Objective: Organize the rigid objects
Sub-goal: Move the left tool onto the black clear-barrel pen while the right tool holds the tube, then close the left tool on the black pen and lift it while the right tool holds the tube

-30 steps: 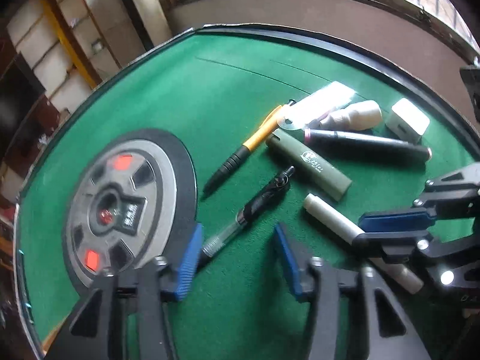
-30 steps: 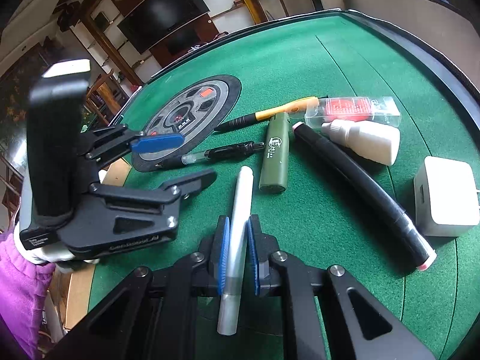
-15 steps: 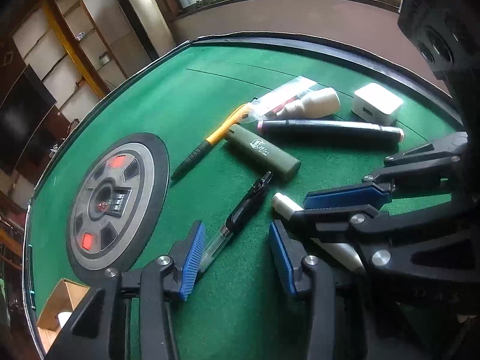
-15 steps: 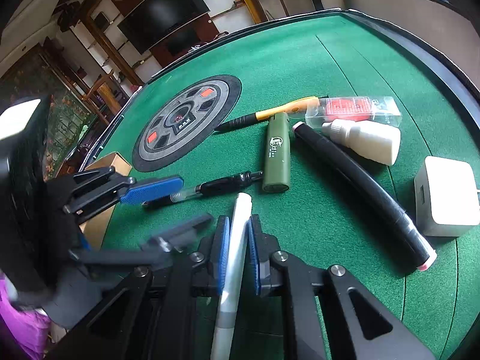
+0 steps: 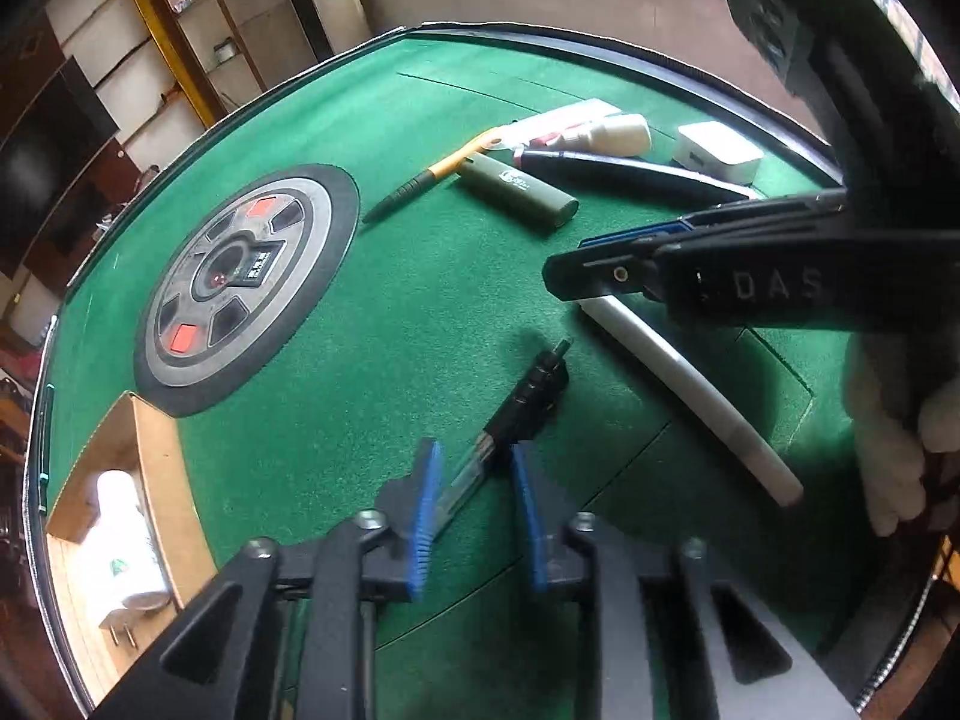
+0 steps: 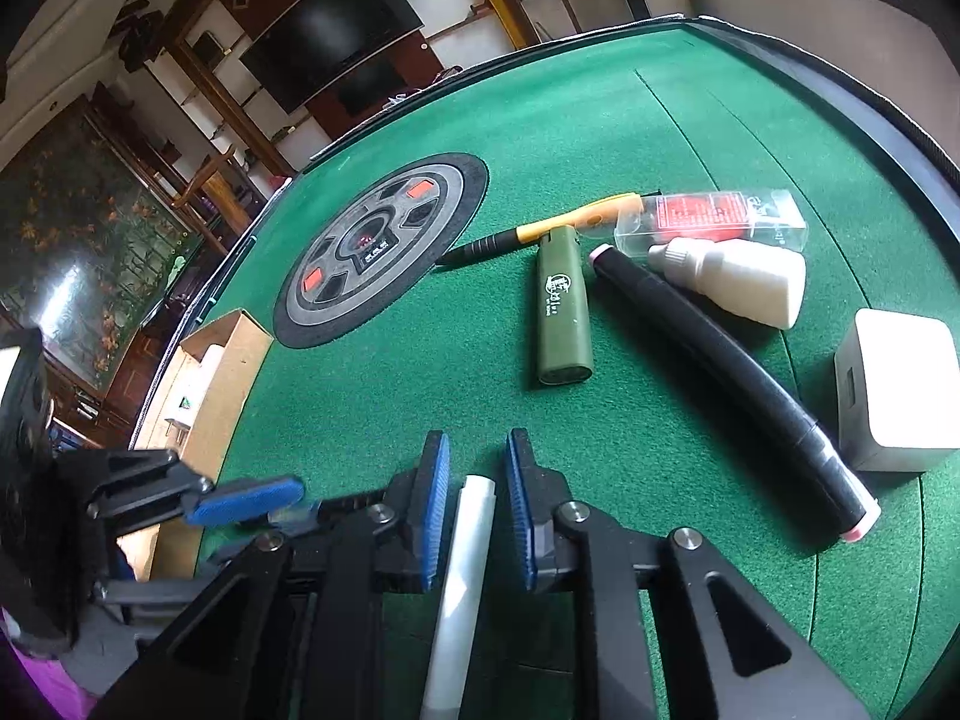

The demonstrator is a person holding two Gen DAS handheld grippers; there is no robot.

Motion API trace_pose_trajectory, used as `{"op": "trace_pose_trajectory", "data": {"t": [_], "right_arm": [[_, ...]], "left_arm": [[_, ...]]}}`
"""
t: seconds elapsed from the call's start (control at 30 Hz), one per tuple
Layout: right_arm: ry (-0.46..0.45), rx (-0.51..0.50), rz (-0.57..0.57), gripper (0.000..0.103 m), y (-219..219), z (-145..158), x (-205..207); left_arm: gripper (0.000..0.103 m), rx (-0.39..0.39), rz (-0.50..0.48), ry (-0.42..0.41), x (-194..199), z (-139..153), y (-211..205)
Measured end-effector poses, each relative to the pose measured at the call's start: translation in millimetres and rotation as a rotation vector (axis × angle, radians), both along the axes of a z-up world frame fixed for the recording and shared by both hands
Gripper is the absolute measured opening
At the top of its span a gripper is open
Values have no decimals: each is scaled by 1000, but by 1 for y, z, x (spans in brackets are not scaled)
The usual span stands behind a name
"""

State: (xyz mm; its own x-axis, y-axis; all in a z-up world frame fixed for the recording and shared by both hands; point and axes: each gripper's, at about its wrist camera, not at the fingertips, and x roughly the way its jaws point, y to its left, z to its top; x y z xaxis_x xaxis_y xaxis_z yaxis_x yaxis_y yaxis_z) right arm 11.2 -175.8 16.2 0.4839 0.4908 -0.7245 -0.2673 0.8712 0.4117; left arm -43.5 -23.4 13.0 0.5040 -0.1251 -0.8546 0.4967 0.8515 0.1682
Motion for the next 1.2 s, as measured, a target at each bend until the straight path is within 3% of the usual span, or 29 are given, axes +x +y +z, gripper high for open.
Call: {"op": "trace_pose_trajectory", "data": {"t": [0.07,0.17,0.2,0.23,0.3,0.4,0.43,0.47,0.53,0.6,0.63,0.67,0.73,0.83,0.9,0.93,0.97,1.1,1.2], "right_arm": [[17,-19,1,29,1,3,-6],[24,-26,5,42,5,7,-26],[20,-55,23,42,10,8,-34],[15,-102,38,42,16,8,-41],[-8,-181,45,42,27,9,-49],[-30,-303,57,42,44,9,-49],[-36,-344,59,36,49,9,-47],[-46,-389,60,22,54,9,-47],[-59,-434,62,13,58,8,-45],[-44,-406,58,13,54,8,-45],[-33,-389,51,13,49,8,-45],[-24,-372,44,12,46,9,-46],[-4,-338,34,12,41,9,-47],[8,-310,18,12,32,10,-52],[7,-298,11,12,28,12,-53],[6,-289,6,12,25,13,-54],[2,-276,3,12,23,15,-55],[-22,-192,-3,12,13,23,-58],[-49,-115,14,12,6,31,-63]], "left_arm": [[26,3,5,-40,-6,-2,-4],[21,-32,11,-27,-10,0,-1],[16,-59,21,-29,-11,4,3],[0,-83,39,-29,-12,7,8],[0,-176,70,41,-12,11,23],[0,-222,94,29,-25,15,36],[0,-241,102,27,-30,16,40],[0,-259,105,19,-36,18,45],[0,-281,86,-6,-45,23,52],[6,-264,79,-31,-47,26,55],[18,-245,70,-42,-47,27,53],[39,-221,55,-50,-45,27,48],[59,-162,6,-72,-42,25,35],[59,-90,-37,-53,-26,15,12],[59,0,-90,-65,-19,5,-8],[47,-4,-101,-86,-17,4,-14],[21,-19,-106,-46,-13,2,-19],[14,-61,-77,-19,-10,1,-20],[11,-183,-2,4,-11,10,6]]}}
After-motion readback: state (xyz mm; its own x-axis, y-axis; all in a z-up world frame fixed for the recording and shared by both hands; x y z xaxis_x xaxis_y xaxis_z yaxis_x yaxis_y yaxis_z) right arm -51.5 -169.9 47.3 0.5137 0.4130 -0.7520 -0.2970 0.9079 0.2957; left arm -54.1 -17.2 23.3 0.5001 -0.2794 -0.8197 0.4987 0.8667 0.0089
